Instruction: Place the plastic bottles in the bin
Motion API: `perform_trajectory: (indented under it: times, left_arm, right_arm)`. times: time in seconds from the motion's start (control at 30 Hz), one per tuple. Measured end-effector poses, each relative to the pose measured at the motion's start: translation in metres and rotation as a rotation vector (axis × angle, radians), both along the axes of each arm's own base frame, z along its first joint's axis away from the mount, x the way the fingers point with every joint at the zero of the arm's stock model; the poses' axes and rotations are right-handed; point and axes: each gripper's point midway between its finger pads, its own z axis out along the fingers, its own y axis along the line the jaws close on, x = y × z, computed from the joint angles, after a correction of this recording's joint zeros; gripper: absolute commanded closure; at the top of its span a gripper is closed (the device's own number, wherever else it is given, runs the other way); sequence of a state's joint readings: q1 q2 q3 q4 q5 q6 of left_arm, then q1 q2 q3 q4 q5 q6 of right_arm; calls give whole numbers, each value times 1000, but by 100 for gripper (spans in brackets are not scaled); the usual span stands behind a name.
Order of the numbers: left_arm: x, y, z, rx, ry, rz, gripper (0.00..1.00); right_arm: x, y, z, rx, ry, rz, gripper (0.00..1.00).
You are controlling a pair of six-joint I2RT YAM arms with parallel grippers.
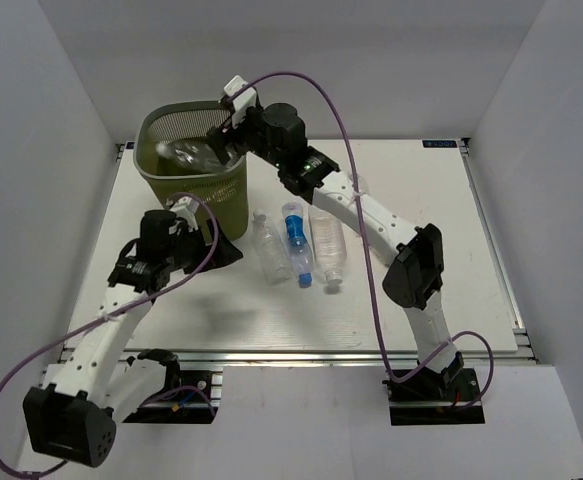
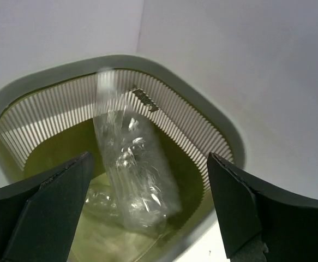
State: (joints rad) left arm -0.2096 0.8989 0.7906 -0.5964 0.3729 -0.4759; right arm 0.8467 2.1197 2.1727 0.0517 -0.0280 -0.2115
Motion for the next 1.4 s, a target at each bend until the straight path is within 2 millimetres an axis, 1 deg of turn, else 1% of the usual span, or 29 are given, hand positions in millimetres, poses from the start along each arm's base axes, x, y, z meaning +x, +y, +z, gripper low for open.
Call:
perform_trajectory:
  times: [0.13, 0.23, 0.3, 0.33, 0.37, 0.43, 0.47, 0.5, 0.53, 0.57, 0.6, 0.63, 0.67, 0.7, 0.73, 0.77, 0.8, 0.83, 0.87, 0.9, 0.97, 1.0, 1.07, 1.17, 1.2, 1.27, 1.3, 1.37, 1.4]
  left_arm:
    - [13, -20, -15, 17, 20, -43, 4]
    - [18, -37, -25, 35, 29, -72, 4]
    - [18, -49, -34, 54, 40, -91, 4]
    - [17, -55, -39, 69, 48, -96, 3]
    - [17, -62, -44, 85, 56, -102, 3]
    - [17, -72, -56, 124, 74, -93, 3]
    - [18, -76, -61, 145, 80, -85, 2]
    - [19, -79, -66, 168, 85, -65, 2]
    - [20, -83, -69, 185, 91, -48, 2]
    - [23, -86, -72, 207, 95, -25, 2]
    - [26, -89, -75, 228, 99, 3, 2]
    - [30, -93, -76, 245, 100, 32, 1]
    - [36, -93, -78, 266, 99, 77, 1]
    - [39, -97, -79, 281, 100, 93, 1]
    - [43, -99, -80, 299, 99, 120, 1]
    - [48, -102, -82, 316, 97, 144, 1]
    - [53, -105, -85, 336, 96, 166, 1]
    - [60, -108, -87, 357, 94, 190, 1]
    - [65, -110, -90, 379, 97, 209, 1]
    - [71, -112, -95, 405, 102, 230, 1]
    - [80, -112, -105, 447, 116, 269, 1]
    - [83, -111, -110, 464, 122, 283, 1]
    - [83, -106, -123, 507, 140, 301, 4]
    - [80, -99, -143, 571, 180, 308, 14]
    - [79, -99, -150, 587, 194, 307, 23]
    - [80, -101, -161, 611, 215, 306, 33]
    - [81, -102, -164, 614, 218, 307, 43]
    - [82, -105, -162, 612, 214, 298, 51]
    - [81, -106, -161, 614, 212, 292, 59]
  right_arm:
    - [12, -19, 15, 41, 15, -28, 10]
    - [16, -46, 29, 59, 38, -59, 10]
    - [17, -70, 45, 78, 48, -88, 23]
    - [17, -85, 52, 88, 57, -109, 31]
    - [17, -99, 59, 98, 66, -128, 46]
    - [17, -134, 68, 108, 95, -176, 60]
    - [17, -154, 67, 106, 113, -204, 75]
    - [15, -174, 62, 98, 135, -232, 82]
    - [13, -194, 50, 78, 173, -265, 88]
    - [12, -210, 41, 68, 205, -290, 96]
    - [12, -234, 23, 44, 244, -332, 96]
    - [8, -251, 2, 18, 300, -360, 94]
    - [4, -267, -22, -11, 361, -383, 78]
    - [-2, -278, -42, -32, 415, -395, 64]
    - [-10, -288, -68, -63, 475, -403, 54]
    - [-20, -295, -90, -88, 527, -402, 38]
    - [-31, -300, -113, -118, 579, -396, 31]
    - [-47, -306, -139, -159, 638, -381, 27]
    - [-60, -309, -157, -182, 687, -369, 22]
    - [-72, -312, -171, -201, 732, -355, 20]
    - [-89, -315, -188, -219, 787, -328, 18]
    - [-93, -315, -190, -218, 795, -318, 18]
    - [-97, -317, -190, -211, 796, -309, 18]
    - [-96, -323, -189, -211, 779, -322, 15]
    - [-93, -326, -189, -216, 770, -334, 13]
    - [-87, -333, -195, -240, 768, -362, 10]
    - [-83, -336, -201, -254, 775, -377, 10]
    - [-71, -341, -217, -288, 812, -404, 10]
    - [-62, -343, -227, -306, 833, -417, 10]
